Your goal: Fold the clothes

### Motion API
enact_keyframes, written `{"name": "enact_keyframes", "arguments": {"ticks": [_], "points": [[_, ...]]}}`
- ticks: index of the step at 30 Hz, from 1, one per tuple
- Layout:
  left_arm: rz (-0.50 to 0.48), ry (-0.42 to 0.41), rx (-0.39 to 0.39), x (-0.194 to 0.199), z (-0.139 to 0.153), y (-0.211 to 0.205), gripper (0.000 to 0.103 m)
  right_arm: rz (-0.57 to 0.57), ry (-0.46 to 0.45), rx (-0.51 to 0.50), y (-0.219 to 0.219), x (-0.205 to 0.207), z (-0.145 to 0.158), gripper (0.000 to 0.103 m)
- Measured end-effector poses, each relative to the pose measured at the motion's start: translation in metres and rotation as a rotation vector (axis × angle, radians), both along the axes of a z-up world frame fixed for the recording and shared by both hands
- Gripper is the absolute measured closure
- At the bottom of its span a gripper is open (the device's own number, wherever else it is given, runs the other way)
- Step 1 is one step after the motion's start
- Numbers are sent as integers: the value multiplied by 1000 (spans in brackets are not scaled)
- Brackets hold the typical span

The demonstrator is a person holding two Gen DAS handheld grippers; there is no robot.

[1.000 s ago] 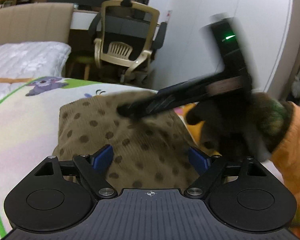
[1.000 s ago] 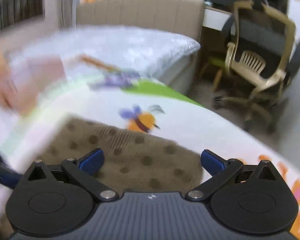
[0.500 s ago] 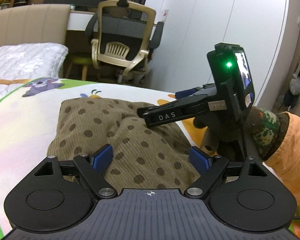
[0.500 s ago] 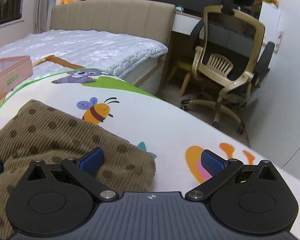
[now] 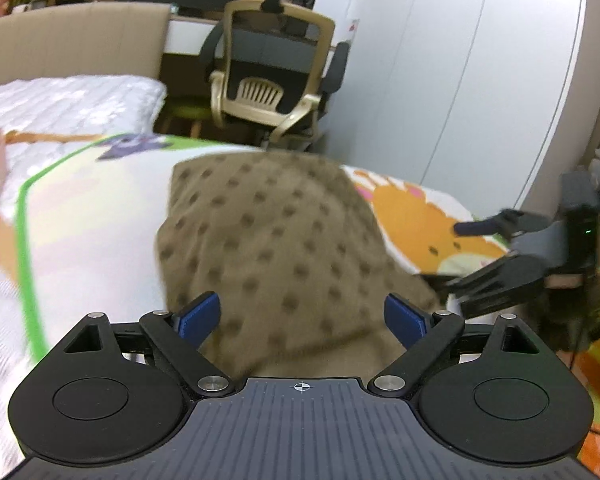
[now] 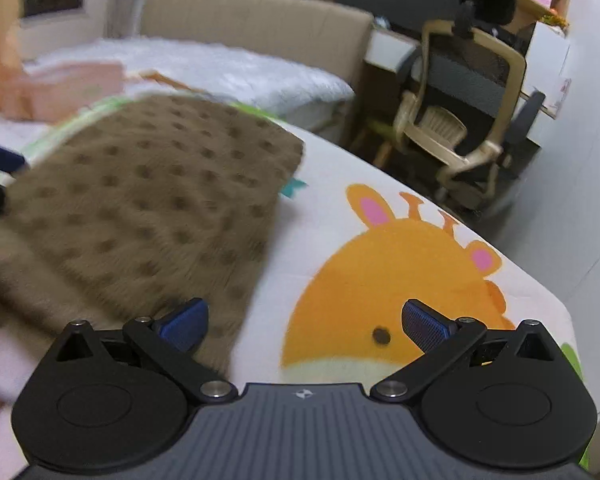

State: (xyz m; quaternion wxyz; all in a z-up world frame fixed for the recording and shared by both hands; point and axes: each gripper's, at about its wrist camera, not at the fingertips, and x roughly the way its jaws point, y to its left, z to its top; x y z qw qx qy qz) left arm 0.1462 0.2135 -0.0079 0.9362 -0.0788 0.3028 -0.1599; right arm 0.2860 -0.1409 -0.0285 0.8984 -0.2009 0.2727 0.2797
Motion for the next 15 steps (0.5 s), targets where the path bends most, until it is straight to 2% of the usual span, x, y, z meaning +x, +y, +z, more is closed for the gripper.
{"name": "enact_keyframes", "arguments": {"ticks": [3,5,7,9,12,15], "points": [[-3,40,23,-18,-7,4,9,132,11,29,-9,-31,4,0],[-6,73,48,-28,-14,3,9,224,15,-8,-1,-49,-2,0],[1,94,71,-28,-18,1,9,286,-23,-71,13,-60,-12,0],[26,102,97,-22,-20,-2,9,289,-101,-106,29,-65,-19,0],[80,104,117,-10,-22,-4,10,199,-208,-150,45,-48,-20,0],[144,88,135,8,-27,-4,9,144,-162,-111,47,-23,-19,0]]}}
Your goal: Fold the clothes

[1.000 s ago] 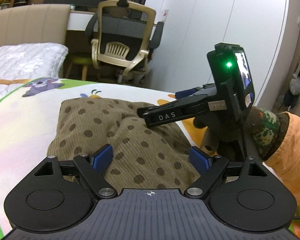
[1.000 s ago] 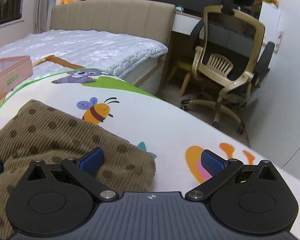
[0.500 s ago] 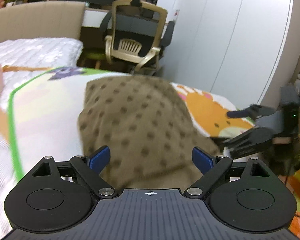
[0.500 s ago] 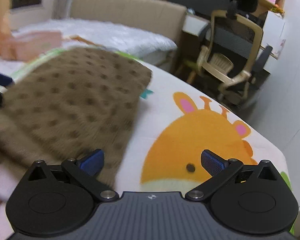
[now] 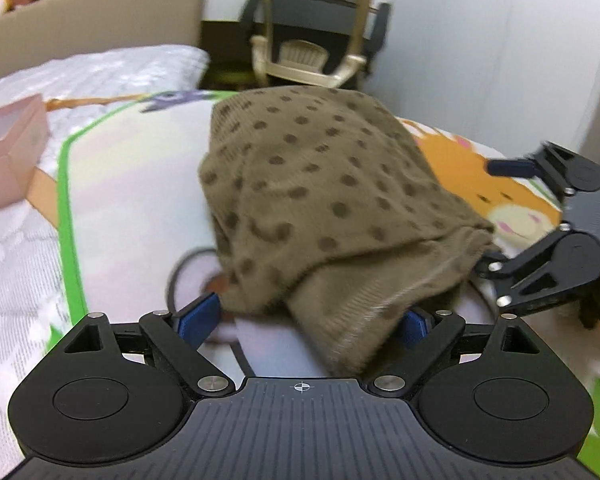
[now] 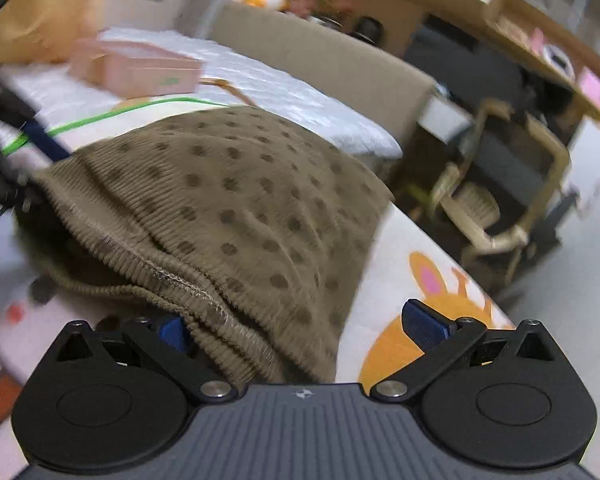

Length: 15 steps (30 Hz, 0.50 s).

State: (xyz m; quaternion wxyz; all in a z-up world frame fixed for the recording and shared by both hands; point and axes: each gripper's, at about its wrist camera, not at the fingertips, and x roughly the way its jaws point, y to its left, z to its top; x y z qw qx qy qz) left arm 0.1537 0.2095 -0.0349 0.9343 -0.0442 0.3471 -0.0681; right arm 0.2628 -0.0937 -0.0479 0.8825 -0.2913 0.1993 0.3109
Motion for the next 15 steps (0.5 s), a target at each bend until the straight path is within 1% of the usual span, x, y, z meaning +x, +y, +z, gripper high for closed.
{"name": "enact_keyframes", "arguments": {"ticks": [3,7,12,15], "points": [[23,-16,15,11,-1,-5,8,-46,8,18,1,15,-1,0],[42,-11,42,3,2,-14,8,-38,88,78,-10,10,1,0],[69,-7,2,-36,5,-36,3,1,148,129,-30,-22,1,0],[95,-2,-2,-65,4,-58,0,12,170,128,-42,-44,0,0]]}}
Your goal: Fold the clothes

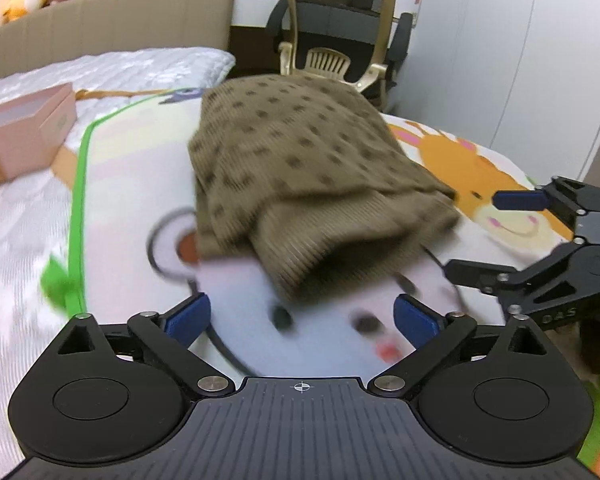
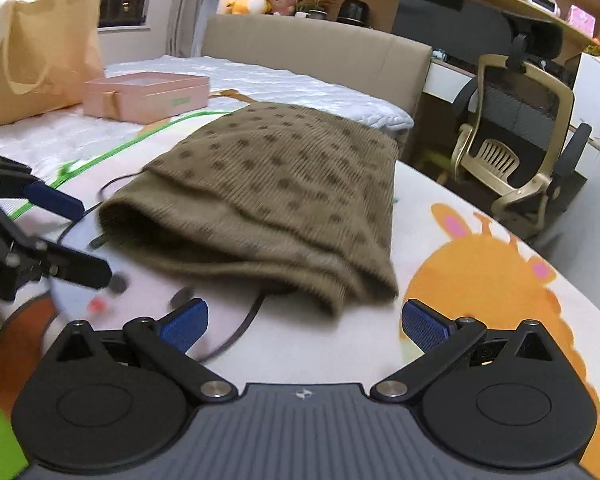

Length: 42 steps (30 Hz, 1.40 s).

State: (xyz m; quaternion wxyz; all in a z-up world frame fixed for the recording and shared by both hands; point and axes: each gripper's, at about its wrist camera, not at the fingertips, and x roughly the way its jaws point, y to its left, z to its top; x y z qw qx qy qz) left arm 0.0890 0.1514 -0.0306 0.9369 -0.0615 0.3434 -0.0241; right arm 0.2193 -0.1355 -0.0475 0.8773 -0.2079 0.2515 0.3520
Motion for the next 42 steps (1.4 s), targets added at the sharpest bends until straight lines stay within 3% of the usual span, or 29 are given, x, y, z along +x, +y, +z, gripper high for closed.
{"name": "enact_keyframes", "arguments": {"ticks": [5,13,19,42], "points": [[93,3,8,-36,-1,-32,0,-1,-20,-19,-25,-34,-7,0],[121,17,154,-38,-8,-55,0,-25,59,41,-51,-48,-10,0],[124,18,147,-38,-8,-52,0,-31,184,115,-60,-31,-12,0],[118,21,142,-35,-9,-51,0,-38,171,97,-56,-34,-13,0]]}}
